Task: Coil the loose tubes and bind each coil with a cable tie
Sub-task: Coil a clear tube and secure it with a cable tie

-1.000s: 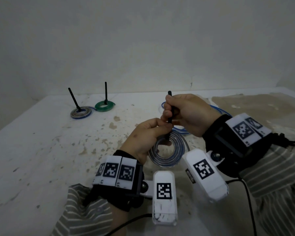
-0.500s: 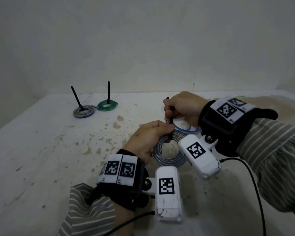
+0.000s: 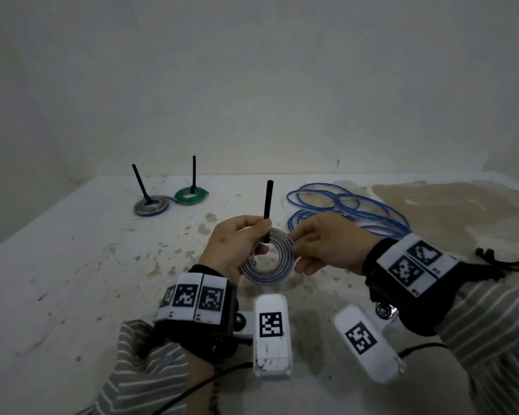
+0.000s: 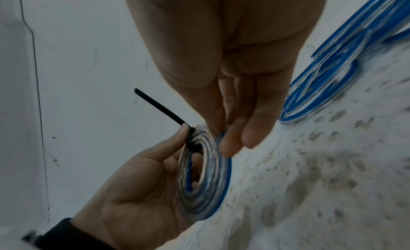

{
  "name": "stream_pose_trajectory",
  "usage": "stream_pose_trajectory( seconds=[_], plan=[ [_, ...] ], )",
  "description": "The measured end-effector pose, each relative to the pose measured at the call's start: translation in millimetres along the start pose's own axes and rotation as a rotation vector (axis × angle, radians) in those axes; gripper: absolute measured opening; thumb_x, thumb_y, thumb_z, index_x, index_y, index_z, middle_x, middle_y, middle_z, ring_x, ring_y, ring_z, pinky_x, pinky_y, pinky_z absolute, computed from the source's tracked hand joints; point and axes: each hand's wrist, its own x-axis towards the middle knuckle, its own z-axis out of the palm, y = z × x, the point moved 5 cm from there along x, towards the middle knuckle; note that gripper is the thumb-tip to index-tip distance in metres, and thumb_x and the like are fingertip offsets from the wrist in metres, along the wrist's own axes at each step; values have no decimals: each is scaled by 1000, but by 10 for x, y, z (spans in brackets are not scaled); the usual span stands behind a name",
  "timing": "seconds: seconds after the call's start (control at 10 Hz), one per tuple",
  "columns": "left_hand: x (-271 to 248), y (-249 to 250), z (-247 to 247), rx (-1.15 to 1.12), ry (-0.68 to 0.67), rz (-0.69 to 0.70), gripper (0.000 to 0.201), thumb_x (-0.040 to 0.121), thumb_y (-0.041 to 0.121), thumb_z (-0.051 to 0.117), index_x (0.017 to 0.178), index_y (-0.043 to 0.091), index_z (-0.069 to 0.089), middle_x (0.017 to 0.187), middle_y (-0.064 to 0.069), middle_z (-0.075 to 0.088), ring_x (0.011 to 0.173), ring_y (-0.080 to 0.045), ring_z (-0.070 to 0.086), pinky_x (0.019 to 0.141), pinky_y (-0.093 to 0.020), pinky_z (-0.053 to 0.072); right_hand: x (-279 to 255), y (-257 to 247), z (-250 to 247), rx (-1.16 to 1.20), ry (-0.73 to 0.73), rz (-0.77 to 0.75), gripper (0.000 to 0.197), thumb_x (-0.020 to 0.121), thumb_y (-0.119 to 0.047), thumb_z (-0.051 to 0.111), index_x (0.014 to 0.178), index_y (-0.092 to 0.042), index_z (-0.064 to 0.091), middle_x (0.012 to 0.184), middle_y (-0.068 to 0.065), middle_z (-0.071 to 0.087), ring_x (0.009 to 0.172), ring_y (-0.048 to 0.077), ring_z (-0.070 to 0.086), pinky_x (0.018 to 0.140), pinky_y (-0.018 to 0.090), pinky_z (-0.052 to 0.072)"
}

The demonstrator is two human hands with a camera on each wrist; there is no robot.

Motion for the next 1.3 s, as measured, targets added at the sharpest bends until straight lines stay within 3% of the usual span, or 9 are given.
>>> stream_pose_trajectory(
  seconds=[0.2, 0.4, 0.7, 0.8, 0.9, 1.0, 1.1, 1.2, 1.3],
  plan=[
    [-6, 44, -208, 233, -42, -62, 6, 83, 14, 66, 89, 12, 69, 75, -5, 69, 67, -16, 65, 59, -26, 56, 114, 50, -153, 66, 133, -41, 13, 88, -2, 57, 98, 3, 64, 65, 15, 66, 53, 17, 63, 54, 25, 55],
    [160, 78, -498, 356, 46, -71, 9, 83, 2, 63, 80, 10, 66, 63, -7, 66, 52, -13, 62, 56, -25, 57, 291, 66, 38, 36, 59, -8, 9, 86, -11, 62, 94, -6, 60, 73, 11, 67, 63, 20, 66, 64, 33, 58],
    [574, 252, -1819, 350, 489, -98, 9, 80, 2, 68, 77, -4, 64, 39, -3, 60, 41, -16, 61, 40, -25, 53, 399, 355, -478, -698, 126, 13, 25, 88, -28, 58, 109, -15, 61, 108, -3, 56, 92, 12, 48, 77, 22, 35],
    [673, 269, -2268, 480, 525, -139, 15, 84, 0, 62, 99, -3, 61, 39, 4, 60, 42, -12, 61, 58, -29, 58, 444, 495, -619, -753, 72, 71, 26, 89, -27, 56, 113, -20, 60, 108, -4, 53, 92, 11, 46, 80, 21, 35],
    [749, 356, -2462, 579, 525, 92, 36, 84, 25, 55, 100, -5, 66, 75, -17, 69, 43, -16, 63, 53, -28, 56, 500, 503, -643, -783, 28, 46, 25, 88, -23, 57, 112, -21, 62, 109, -4, 59, 93, 9, 50, 83, 19, 38],
    [926, 257, -2419, 794, 157, 135, 50, 70, 57, 37, 51, 16, 55, 42, -11, 55, 31, -24, 52, 42, -39, 53, 541, 464, -607, -849, -26, 34, 23, 85, -22, 61, 108, -21, 65, 103, -8, 62, 92, 7, 56, 81, 18, 43],
    [955, 237, -2334, 645, 251, -158, 79, 40, 82, 53, 70, 10, 62, 73, -9, 67, 51, -19, 64, 55, -23, 51, 558, 425, -557, -922, -61, 24, 23, 85, -22, 60, 108, -23, 63, 103, -10, 59, 94, 6, 56, 79, 15, 42],
    [971, 282, -2453, 619, 467, -66, 41, 78, 54, 34, 70, 18, 54, 87, -9, 67, 62, -16, 62, 62, -22, 43, 577, 422, -527, -955, -73, 7, 19, 85, -21, 60, 104, -22, 66, 103, -9, 63, 91, 7, 58, 77, 16, 44],
    [907, 368, -2430, 730, 646, -168, 25, 87, 13, 61, 67, 16, 45, 81, -9, 52, 58, -15, 48, 69, -28, 51, 564, 386, -545, -909, -52, -36, 6, 86, -23, 61, 86, -27, 66, 94, -8, 67, 82, 5, 59, 71, 12, 45]
  ],
)
